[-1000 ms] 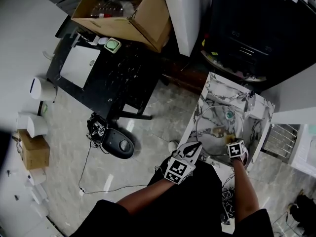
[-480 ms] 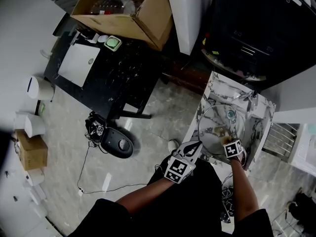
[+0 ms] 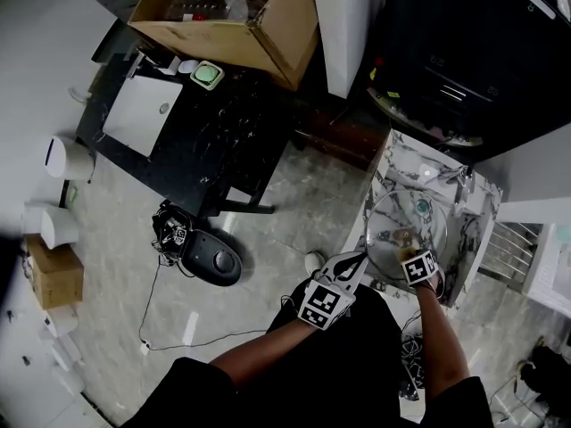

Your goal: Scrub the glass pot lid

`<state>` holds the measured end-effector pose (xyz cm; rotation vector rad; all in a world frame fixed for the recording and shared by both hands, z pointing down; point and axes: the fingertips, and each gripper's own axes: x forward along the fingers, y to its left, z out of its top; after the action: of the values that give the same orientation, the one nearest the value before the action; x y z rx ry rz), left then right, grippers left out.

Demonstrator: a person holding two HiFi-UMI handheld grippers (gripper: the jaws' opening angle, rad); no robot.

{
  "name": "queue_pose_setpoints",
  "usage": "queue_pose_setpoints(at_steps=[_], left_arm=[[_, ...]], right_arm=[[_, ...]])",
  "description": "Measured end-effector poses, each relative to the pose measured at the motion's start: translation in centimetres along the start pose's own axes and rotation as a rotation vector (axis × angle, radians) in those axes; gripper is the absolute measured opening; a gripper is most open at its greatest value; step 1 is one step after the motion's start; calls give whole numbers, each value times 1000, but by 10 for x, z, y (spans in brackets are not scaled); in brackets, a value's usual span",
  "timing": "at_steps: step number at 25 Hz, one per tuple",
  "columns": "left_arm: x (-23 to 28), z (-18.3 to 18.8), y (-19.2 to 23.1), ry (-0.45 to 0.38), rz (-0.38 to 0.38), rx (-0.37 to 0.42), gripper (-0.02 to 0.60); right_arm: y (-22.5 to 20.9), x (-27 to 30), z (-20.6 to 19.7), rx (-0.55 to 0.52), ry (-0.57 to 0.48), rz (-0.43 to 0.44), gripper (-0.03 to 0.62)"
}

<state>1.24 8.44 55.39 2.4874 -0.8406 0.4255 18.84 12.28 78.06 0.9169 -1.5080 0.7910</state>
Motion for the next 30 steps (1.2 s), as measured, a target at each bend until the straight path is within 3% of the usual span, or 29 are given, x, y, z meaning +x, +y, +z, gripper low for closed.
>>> queue_pose_setpoints(at_steps=[10, 14, 20, 24, 27, 30], left_arm=[[-8, 12, 11, -29, -34, 30, 15], [-8, 10, 14, -25, -35, 21, 15], [-8, 16, 26, -28, -22, 19, 15], [-9, 19, 31, -35, -17, 11, 15], [-10, 19, 36, -33, -15, 15, 15], [-11, 21, 40, -36, -12, 0, 15]], right_arm=[[14, 3, 8, -6, 44, 60, 63], [28, 2, -5, 47, 135, 118, 63], [47, 4, 15, 68, 95, 200, 63], [33, -1, 5, 26, 194, 114, 63], [50, 6, 34, 28, 82, 201, 63], [53, 6, 37, 24, 96, 209, 63]])
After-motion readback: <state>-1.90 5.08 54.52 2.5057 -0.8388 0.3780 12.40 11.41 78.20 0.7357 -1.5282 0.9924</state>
